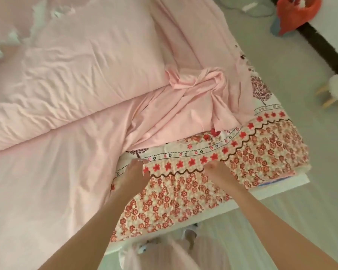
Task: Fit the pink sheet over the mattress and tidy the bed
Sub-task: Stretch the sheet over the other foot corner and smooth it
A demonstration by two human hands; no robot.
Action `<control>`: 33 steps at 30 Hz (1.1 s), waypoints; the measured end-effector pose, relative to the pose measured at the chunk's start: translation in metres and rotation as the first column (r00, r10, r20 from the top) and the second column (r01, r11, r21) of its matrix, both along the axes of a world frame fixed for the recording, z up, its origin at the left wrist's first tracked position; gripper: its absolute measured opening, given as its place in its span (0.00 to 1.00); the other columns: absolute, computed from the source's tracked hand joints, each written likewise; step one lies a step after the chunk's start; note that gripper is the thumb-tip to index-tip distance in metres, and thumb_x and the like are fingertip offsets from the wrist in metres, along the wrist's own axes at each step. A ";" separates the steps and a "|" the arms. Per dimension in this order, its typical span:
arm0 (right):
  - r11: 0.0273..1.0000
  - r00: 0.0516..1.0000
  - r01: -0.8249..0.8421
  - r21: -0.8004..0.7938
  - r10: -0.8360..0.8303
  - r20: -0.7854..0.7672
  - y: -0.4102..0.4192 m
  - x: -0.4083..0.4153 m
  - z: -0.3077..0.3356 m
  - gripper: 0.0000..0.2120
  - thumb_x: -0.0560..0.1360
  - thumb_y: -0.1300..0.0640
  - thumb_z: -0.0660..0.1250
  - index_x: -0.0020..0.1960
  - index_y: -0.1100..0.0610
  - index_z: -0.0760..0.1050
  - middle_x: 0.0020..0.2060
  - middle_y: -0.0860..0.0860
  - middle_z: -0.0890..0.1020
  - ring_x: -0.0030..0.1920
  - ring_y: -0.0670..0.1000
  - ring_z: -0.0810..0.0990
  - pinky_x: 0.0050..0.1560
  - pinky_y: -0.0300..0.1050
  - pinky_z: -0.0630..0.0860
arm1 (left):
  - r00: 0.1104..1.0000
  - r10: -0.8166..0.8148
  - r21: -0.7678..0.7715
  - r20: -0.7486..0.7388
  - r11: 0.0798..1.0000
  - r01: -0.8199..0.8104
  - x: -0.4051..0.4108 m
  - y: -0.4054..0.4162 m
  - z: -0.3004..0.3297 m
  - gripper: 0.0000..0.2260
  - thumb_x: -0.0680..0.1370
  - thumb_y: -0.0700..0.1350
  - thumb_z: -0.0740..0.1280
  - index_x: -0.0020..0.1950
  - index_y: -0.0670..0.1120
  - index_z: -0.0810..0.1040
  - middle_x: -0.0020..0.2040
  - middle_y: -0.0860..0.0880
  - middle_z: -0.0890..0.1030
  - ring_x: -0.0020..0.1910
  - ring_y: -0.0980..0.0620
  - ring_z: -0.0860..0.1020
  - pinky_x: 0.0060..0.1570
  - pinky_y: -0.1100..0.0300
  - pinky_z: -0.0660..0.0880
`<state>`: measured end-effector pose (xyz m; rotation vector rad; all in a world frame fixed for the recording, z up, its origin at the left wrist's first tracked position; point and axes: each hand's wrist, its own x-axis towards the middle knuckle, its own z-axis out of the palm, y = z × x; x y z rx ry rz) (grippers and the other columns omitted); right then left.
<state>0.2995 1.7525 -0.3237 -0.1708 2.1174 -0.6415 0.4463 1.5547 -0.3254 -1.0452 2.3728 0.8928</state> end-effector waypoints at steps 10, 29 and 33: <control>0.775 0.774 -0.537 0.333 0.610 -0.172 -0.022 -0.059 -0.111 0.31 0.79 0.43 0.53 0.77 0.46 0.44 0.77 0.50 0.43 0.77 0.56 0.43 0.73 0.65 0.53 | 0.992 0.105 -0.348 0.075 0.935 -0.073 -0.077 -0.084 -0.112 0.28 0.75 0.37 0.61 0.74 0.44 0.58 0.75 0.48 0.55 0.72 0.44 0.59 0.68 0.45 0.63; 0.848 0.719 0.530 -0.013 -0.441 0.537 -0.132 -0.034 -0.072 0.36 0.66 0.29 0.63 0.64 0.53 0.68 0.59 0.54 0.76 0.59 0.56 0.76 0.58 0.54 0.75 | 0.975 0.078 0.303 -0.207 0.953 -0.012 -0.073 0.009 -0.060 0.16 0.82 0.51 0.53 0.61 0.41 0.66 0.40 0.50 0.75 0.32 0.51 0.76 0.34 0.57 0.74; 0.823 0.759 0.567 -0.013 -0.517 0.395 -0.146 -0.039 -0.074 0.21 0.71 0.52 0.71 0.58 0.62 0.73 0.51 0.57 0.79 0.52 0.56 0.78 0.47 0.50 0.78 | 1.000 -0.021 0.205 0.016 0.979 0.017 -0.068 0.001 -0.058 0.21 0.75 0.44 0.67 0.65 0.43 0.64 0.55 0.44 0.77 0.49 0.44 0.80 0.46 0.52 0.79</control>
